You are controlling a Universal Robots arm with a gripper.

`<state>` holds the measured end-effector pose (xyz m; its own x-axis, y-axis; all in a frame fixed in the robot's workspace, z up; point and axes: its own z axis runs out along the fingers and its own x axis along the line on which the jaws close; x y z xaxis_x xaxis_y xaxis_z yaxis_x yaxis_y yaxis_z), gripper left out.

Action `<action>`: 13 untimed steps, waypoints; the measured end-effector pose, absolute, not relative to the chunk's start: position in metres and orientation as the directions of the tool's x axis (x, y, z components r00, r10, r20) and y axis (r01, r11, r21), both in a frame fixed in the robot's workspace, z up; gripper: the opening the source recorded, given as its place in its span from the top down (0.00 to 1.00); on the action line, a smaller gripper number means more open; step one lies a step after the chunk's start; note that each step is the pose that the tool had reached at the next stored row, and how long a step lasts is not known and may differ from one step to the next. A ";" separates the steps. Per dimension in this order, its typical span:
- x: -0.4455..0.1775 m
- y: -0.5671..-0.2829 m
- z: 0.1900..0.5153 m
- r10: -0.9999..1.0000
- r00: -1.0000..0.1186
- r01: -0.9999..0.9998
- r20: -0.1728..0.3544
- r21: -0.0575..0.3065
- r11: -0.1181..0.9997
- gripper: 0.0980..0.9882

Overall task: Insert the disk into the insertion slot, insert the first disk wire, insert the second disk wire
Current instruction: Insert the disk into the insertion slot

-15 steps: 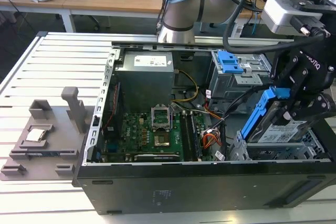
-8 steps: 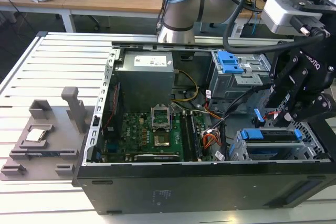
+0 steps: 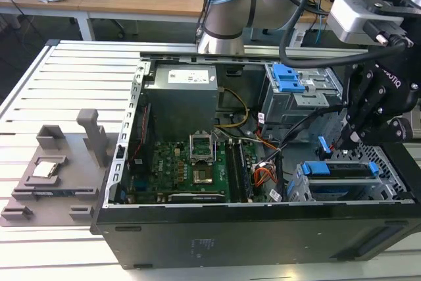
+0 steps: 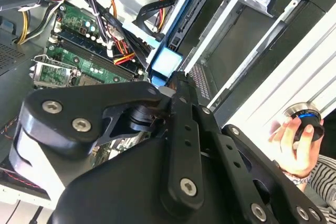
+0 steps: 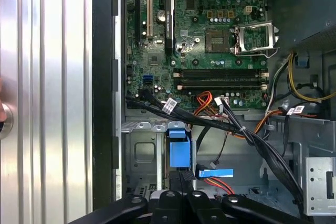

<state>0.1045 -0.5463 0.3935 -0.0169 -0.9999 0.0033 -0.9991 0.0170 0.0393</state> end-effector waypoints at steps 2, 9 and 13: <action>0.105 -0.546 0.393 -1.000 -0.017 -0.999 0.003 0.039 0.017 0.99; 0.105 -0.546 0.393 -1.000 -0.017 -0.999 0.003 0.039 0.017 0.99; 0.117 -0.541 0.393 -1.000 -0.017 -0.999 0.003 0.040 0.017 0.99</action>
<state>0.1167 -0.5407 0.3931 -0.0167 -0.9999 0.0032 -0.9991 0.0168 0.0401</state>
